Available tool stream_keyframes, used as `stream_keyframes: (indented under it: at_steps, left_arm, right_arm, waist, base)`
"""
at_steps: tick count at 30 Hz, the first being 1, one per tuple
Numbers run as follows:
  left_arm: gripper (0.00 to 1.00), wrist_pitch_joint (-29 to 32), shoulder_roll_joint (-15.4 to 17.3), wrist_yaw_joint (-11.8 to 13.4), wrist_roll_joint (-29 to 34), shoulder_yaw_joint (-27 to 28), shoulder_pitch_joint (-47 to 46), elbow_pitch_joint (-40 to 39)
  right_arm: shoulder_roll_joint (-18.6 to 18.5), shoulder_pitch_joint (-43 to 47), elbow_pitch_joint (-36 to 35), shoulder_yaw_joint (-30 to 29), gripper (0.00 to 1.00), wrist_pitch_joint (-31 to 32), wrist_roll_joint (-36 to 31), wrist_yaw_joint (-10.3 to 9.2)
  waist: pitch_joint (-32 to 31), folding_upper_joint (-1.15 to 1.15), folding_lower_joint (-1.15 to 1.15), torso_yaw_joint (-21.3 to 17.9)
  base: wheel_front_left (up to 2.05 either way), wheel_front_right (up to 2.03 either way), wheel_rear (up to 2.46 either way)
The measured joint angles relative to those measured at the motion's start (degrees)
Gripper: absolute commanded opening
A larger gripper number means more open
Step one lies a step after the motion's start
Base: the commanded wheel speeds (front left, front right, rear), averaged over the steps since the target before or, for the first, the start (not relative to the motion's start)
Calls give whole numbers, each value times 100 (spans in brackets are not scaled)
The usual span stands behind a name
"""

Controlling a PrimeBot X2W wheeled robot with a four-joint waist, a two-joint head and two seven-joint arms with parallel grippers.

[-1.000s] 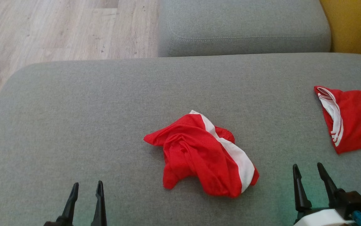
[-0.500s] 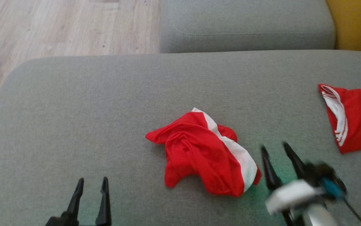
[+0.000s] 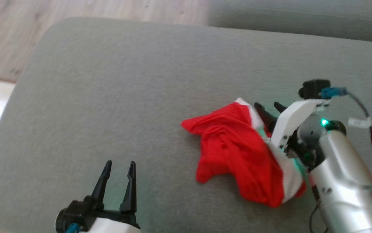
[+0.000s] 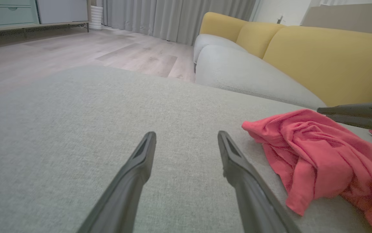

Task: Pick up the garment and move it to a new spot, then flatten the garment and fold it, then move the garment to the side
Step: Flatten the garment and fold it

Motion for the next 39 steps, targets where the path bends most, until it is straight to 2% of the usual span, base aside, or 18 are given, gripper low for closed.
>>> stream_keyframes:
  at_steps: [7,13,14,15,24,33,39]
  left_arm:
    - [100,0,-1,101,-102,-196,-36,54]
    - [100,0,-1,103,-143,-212,-40,73]
    - [100,0,-1,104,-142,-213,-44,73]
    - [100,0,-1,115,-142,-215,-51,73]
    - [100,0,-2,145,-133,-233,-136,102]
    - [100,0,-1,196,-147,-264,-129,110]
    - [100,0,-1,248,-196,-307,-20,103]
  right_arm:
    - [-3,-307,438,-500,100,757,538,0]
    - [-7,-309,430,-405,100,1233,811,0]
    - [-11,-309,391,-352,77,1287,870,0]
    - [-12,-309,365,-323,2,1291,890,0]
    - [-38,-589,-135,111,0,625,1124,0]
    - [-20,-1010,-983,1103,0,274,1625,0]
    - [-20,-1540,-1358,1555,0,69,2006,0]
  waist:
    - [242,0,-1,556]
    - [304,0,-2,690]
    - [303,0,-2,685]
    - [299,0,-2,677]
    - [192,0,-1,507]
    - [-68,0,-2,448]
    - [-279,0,-2,474]
  base:
    - [0,0,0]
    - [0,0,0]
    - [0,0,0]
    - [0,0,0]
    - [0,0,0]
    - [0,0,0]
    - [0,0,0]
